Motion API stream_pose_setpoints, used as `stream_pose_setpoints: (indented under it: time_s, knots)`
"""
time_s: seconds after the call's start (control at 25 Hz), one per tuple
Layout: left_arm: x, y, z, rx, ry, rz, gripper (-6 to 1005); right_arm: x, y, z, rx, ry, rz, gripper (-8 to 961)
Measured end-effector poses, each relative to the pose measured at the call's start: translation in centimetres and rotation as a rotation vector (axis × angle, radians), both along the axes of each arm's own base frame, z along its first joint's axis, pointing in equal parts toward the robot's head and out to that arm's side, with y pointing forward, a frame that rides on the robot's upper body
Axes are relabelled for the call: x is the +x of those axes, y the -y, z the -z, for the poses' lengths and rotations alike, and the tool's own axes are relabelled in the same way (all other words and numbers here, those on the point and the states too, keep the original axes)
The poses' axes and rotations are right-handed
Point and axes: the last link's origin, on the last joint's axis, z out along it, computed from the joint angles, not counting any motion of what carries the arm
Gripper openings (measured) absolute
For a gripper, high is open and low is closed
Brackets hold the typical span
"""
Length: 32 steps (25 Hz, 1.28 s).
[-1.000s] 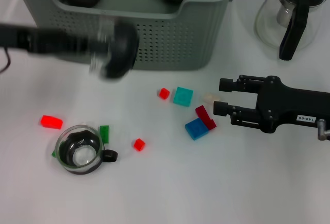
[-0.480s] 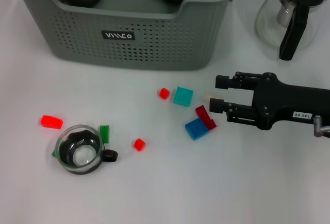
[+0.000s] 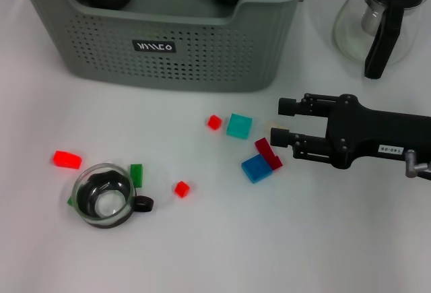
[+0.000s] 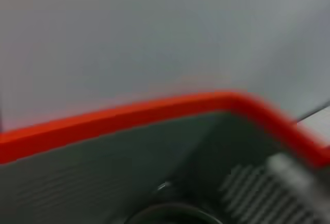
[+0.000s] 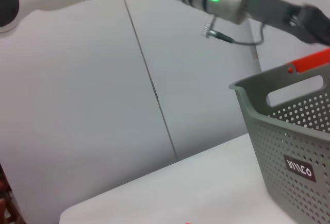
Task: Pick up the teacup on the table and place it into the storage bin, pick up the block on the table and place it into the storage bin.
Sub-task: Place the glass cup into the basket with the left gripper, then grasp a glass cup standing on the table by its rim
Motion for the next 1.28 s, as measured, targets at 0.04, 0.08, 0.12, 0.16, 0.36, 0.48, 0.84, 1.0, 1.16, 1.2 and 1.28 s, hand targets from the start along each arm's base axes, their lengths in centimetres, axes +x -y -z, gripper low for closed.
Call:
stream_pose_setpoints:
  time_s: [0.04,0.08,0.12,0.16,0.36,0.48,0.84,1.0,1.16,1.2,1.28]
  knots:
    - [-0.1,-0.5,0.8,0.013,-0.051,-0.015,77,0.0,0.0,0.0,0.001,0.000,0.001,641]
    - [-0.2,-0.8,1.4,0.022,-0.086,-0.024,78,0.0,0.0,0.0,0.001,0.001,0.002,641]
    - [-0.2,-1.0,2.0,0.024,-0.110,-0.027,79,0.0,0.0,0.0,0.001,0.001,0.002,641]
    - [-0.3,-1.1,2.7,0.025,-0.137,-0.032,80,0.0,0.0,0.1,0.002,0.001,0.004,641]
    - [-1.2,-1.6,5.4,0.028,-0.239,-0.064,84,0.1,0.0,0.2,0.000,0.001,0.012,641]
    - [-1.8,-1.4,7.2,0.015,-0.289,-0.068,86,0.1,0.0,0.2,-0.002,0.000,0.014,641]
    - [-1.2,-1.1,7.0,0.011,-0.278,-0.089,122,0.2,0.0,0.2,-0.002,0.004,0.016,640]
    - [-0.7,0.1,4.7,0.019,-0.108,-0.083,149,0.3,0.1,0.2,-0.001,0.004,0.018,640]
    - [-0.3,3.6,-0.4,0.039,0.292,0.073,234,0.4,0.1,0.2,-0.001,0.004,0.021,640]
    - [-0.4,4.7,-2.1,0.039,0.401,0.132,270,0.4,0.1,0.2,-0.001,0.004,0.021,640]
    - [-0.9,6.6,-4.3,0.030,0.555,0.222,343,0.4,0.2,0.2,-0.002,0.003,0.022,640]
